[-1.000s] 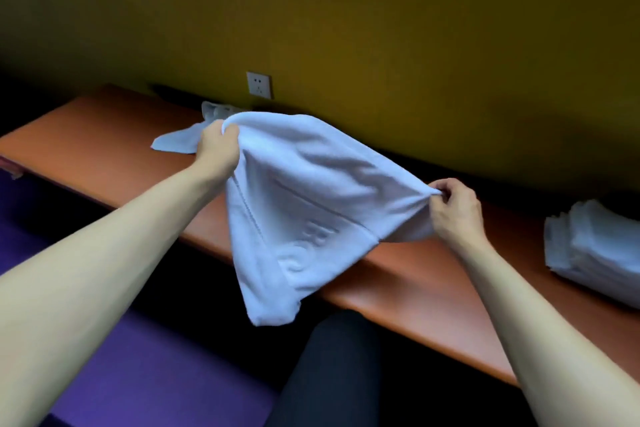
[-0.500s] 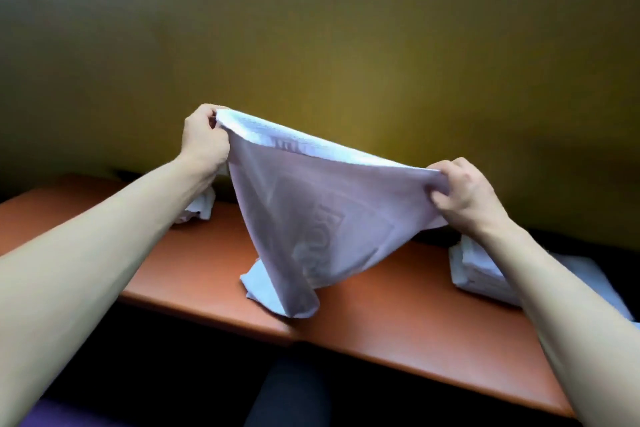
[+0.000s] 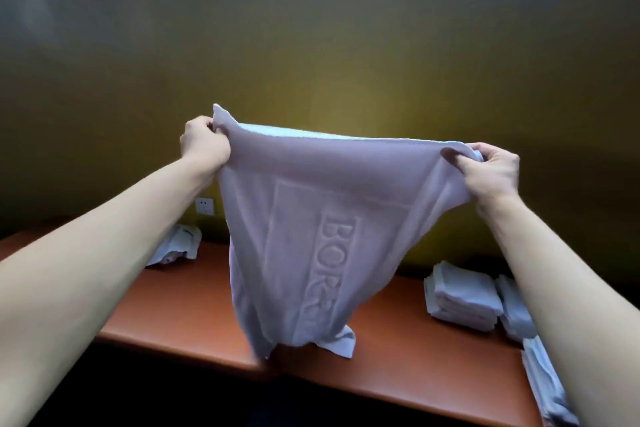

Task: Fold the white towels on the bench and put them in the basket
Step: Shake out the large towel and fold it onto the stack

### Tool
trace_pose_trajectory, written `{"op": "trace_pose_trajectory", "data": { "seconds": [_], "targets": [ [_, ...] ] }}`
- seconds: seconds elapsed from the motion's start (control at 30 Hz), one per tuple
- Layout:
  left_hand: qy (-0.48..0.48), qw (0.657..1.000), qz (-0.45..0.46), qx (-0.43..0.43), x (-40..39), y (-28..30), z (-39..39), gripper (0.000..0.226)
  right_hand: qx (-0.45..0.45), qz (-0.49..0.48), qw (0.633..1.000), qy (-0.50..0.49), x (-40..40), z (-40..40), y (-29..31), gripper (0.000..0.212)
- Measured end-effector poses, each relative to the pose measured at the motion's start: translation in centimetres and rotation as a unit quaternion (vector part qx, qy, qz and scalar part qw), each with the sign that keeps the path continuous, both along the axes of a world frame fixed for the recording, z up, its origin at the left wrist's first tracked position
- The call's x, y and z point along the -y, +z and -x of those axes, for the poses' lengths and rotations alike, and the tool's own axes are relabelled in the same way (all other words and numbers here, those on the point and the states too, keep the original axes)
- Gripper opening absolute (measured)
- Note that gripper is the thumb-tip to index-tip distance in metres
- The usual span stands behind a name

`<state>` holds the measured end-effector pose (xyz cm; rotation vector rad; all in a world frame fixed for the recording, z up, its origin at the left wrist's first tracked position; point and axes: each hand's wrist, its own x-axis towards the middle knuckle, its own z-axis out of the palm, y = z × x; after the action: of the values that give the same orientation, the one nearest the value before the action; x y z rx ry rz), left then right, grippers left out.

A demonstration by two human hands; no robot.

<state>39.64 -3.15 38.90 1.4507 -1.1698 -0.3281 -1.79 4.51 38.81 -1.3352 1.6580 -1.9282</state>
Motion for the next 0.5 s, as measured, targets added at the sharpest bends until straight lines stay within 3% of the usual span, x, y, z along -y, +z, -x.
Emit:
{"op": "trace_pose_trajectory", "data": {
  "seconds": [0.07, 0.13, 0.2, 0.3, 0.37, 0.5],
  "targets": [
    [0.038, 0.997, -0.066, 0.0, -0.1, -0.7, 0.0, 0.028, -0.009, -0.002, 0.999, 0.039, 0.8, -1.8, 0.2, 0.019],
    [0.034, 0.995, -0.068, 0.064, -0.8, -1.2, 1.7, 0.039, -0.057, -0.017, 0.996, 0.06, 1.8, -4.0, -0.5, 0.022],
    [-0.054, 0.987, -0.026, 0.148, -2.0, -1.6, 5.0, 0.049, -0.102, -0.033, 0.991, 0.082, 2.7, -6.4, -1.7, 0.021],
    [-0.274, 0.935, -0.013, 0.225, -3.7, -2.5, 10.4, 0.076, -0.15, -0.052, 0.976, 0.15, 3.4, -9.9, -3.5, 0.013],
    [-0.347, 0.906, -0.029, 0.242, -3.9, -3.1, 13.0, 0.07, -0.147, -0.051, 0.968, 0.196, 3.8, -11.2, -4.3, 0.014],
    [-0.36, 0.903, -0.018, 0.234, -3.2, -3.4, 15.2, 0.043, 0.005, -0.043, 0.971, 0.235, 4.5, -9.9, -5.3, 0.025]
  ]
}}
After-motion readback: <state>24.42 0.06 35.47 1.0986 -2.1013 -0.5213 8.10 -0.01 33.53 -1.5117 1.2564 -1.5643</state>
